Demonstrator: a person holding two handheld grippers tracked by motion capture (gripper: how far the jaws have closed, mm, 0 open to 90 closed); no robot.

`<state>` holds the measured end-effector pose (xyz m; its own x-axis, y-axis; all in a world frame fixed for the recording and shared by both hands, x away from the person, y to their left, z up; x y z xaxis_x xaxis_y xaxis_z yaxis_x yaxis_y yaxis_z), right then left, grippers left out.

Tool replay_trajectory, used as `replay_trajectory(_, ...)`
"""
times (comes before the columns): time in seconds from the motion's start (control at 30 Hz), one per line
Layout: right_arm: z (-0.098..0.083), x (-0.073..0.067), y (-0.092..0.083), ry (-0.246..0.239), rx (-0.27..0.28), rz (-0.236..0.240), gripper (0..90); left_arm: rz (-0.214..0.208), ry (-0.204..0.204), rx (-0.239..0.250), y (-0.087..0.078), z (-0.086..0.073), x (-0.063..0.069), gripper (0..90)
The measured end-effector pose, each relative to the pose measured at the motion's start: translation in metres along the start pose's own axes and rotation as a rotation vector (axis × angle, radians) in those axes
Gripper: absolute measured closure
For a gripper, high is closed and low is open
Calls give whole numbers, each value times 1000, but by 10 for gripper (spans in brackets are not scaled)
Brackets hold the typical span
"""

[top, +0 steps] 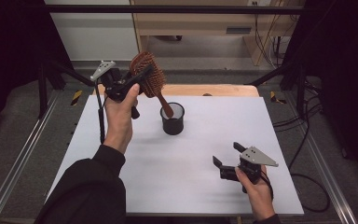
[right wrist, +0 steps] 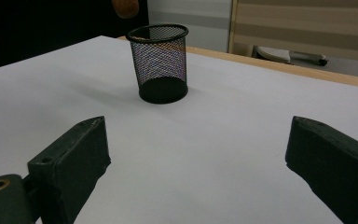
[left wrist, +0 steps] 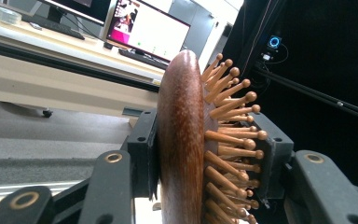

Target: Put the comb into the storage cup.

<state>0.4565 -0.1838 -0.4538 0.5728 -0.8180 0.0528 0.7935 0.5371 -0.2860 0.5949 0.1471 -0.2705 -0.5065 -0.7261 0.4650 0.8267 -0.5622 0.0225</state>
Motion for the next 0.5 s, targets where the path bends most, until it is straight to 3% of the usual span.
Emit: replay_trajectory(0.5,0,1,0,-5,8,-1,65,-1,2,15,10,5,2,515)
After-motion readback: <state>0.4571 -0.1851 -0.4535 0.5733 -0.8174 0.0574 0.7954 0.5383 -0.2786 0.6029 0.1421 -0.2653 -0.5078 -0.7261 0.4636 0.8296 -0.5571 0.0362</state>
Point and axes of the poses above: each handheld gripper's, and its own axes: y roughly forward along the jaws, z roughly out of its top, x roughly to its right, the point moved 4 cm from there along y, roughly forward along the jaws, and after that the axes turned 6 degrees about -y, right-handed, at the moved point
